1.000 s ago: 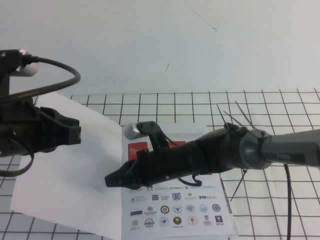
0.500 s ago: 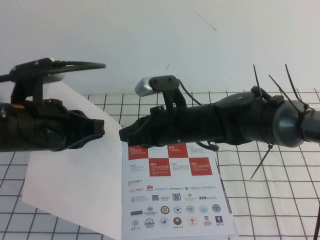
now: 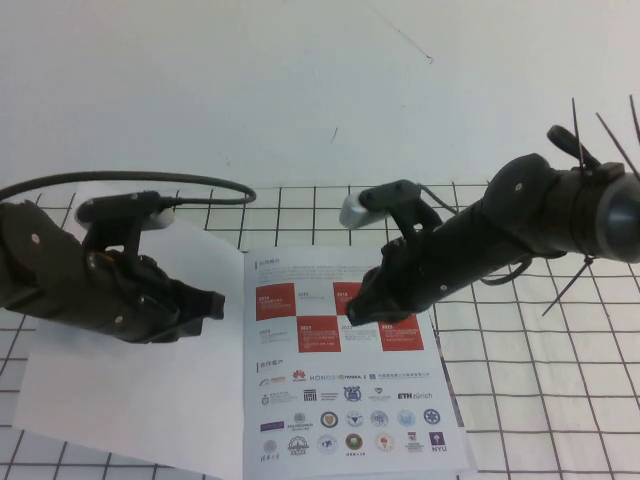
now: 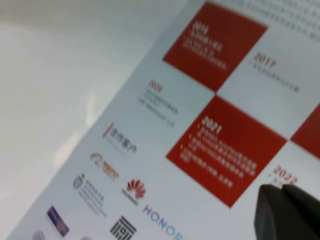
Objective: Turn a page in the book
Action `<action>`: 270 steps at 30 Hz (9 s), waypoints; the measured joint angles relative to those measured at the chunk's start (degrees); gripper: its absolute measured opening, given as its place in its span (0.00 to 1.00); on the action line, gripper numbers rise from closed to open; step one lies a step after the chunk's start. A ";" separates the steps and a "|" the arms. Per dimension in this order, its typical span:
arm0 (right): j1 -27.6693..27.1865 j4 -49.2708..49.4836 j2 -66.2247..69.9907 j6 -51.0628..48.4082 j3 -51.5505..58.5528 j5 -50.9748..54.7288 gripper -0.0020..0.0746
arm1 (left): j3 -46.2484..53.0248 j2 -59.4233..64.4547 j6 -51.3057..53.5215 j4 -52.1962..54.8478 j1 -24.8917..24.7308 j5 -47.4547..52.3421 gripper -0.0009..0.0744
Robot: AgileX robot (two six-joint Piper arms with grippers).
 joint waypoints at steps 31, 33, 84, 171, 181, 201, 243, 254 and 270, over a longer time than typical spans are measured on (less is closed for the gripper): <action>0.00 -9.28 -3.20 5.72 0.07 1.51 0.02 | -0.46 11.49 -8.58 9.43 0.00 -4.21 0.01; 0.00 -11.55 -7.68 5.77 0.07 1.36 0.02 | -0.46 8.18 -8.58 10.05 0.00 -4.48 0.01; 0.00 -62.99 -106.05 48.53 60.51 0.47 0.02 | 33.60 -72.57 -11.48 21.27 0.00 -20.78 0.01; -2.35 -62.23 -107.33 48.53 62.46 -0.36 0.02 | 53.93 -89.61 -11.38 22.71 13.14 -9.52 0.01; -18.02 -62.08 -117.70 43.63 75.99 -21.46 0.02 | 53.93 -89.61 -11.38 22.68 13.14 -9.52 0.01; -27.93 -53.27 -118.10 39.25 80.43 -13.53 0.02 | 53.93 -89.64 -11.38 22.58 13.14 -9.52 0.01; -27.93 -50.51 -118.10 38.29 80.43 -13.44 0.02 | 53.93 -89.64 -11.38 22.58 13.14 -9.52 0.01; -27.93 -50.51 -118.10 38.29 80.43 -13.44 0.02 | 53.93 -89.64 -11.38 22.58 13.14 -9.52 0.01; -27.93 -50.51 -118.10 38.29 80.43 -13.44 0.02 | 53.93 -89.64 -11.38 22.58 13.14 -9.52 0.01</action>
